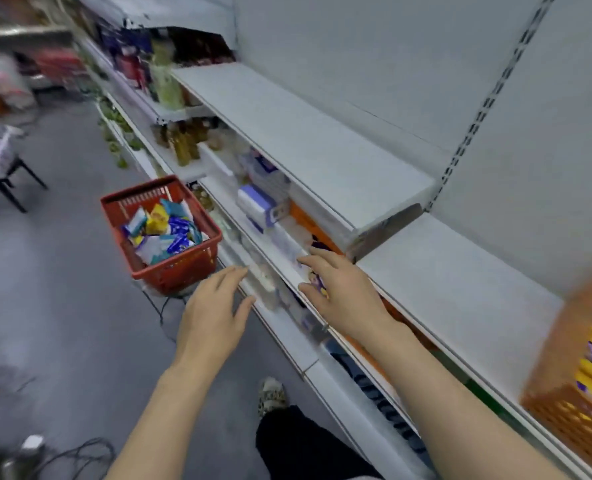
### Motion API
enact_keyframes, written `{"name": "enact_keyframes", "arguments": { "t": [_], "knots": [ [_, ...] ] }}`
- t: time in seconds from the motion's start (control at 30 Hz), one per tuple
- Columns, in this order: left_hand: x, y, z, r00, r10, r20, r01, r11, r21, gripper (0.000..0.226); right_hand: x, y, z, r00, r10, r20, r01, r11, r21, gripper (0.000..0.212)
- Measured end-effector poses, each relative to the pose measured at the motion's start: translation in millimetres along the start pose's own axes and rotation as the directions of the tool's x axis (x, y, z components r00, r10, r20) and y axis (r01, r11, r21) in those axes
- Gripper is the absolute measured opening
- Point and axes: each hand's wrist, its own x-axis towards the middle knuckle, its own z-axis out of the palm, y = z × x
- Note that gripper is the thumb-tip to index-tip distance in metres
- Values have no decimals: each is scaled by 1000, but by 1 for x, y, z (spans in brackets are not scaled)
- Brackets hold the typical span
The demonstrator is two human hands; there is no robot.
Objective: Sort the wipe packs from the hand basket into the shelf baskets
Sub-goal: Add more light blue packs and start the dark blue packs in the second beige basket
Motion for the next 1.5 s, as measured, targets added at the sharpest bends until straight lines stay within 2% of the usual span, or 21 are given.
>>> {"name": "enact_keyframes", "arguments": {
  "t": [0.1, 0.27, 0.4, 0.53, 0.67, 0.8, 0.93, 1.07, 1.13, 1.23, 1.4, 1.5],
  "knots": [
    [57, -55, -1, 997, -68, -37, 70, 997, 32, 44, 87, -3, 36, 998, -42, 51, 39, 998, 49, 44],
    [152, -134, -13, 970, -244, 1, 243, 968, 61, 44, 235, -12, 88, 971, -105, 214, 86, 992, 94, 45],
    [203, -197, -15, 926, -376, 38, 373, 926, 57, 44, 330, -24, 126, 950, -126, 284, 104, 991, 89, 42],
    [238, -257, -8, 871, -486, 63, 486, 874, 25, 43, 393, -33, 183, 916, -101, 388, 51, 989, 136, 42],
    [274, -325, 9, 823, -550, 144, 553, 833, 26, 42, 443, -34, 256, 846, -7, 534, -50, 994, 93, 46],
    [311, -397, 38, 778, -554, 297, 569, 822, 43, 43, 473, -30, 330, 729, 166, 664, -249, 968, 31, 47],
    [338, -456, 63, 707, -524, 476, 549, 830, 97, 48, 480, -29, 396, 509, 350, 786, -459, 883, -96, 53],
    [359, -492, 87, 598, -519, 611, 590, 801, 103, 45, 480, -26, 440, 311, 477, 822, -558, 792, -248, 59],
    [362, -494, 95, 571, -503, 649, 612, 787, 72, 46, 480, -25, 448, 271, 539, 797, -583, 751, -310, 61],
    [362, -500, 114, 492, -490, 719, 663, 746, 55, 48, 488, -24, 466, 221, 571, 791, -658, 686, -311, 63],
    [348, -502, 141, 291, -515, 806, 803, 590, 88, 57, 496, -23, 477, 157, 559, 814, -786, 570, -240, 81],
    [339, -499, 149, 192, -582, 791, 905, 417, 87, 62, 497, -24, 478, 102, 576, 811, -879, 434, -198, 84]
  ]
}}
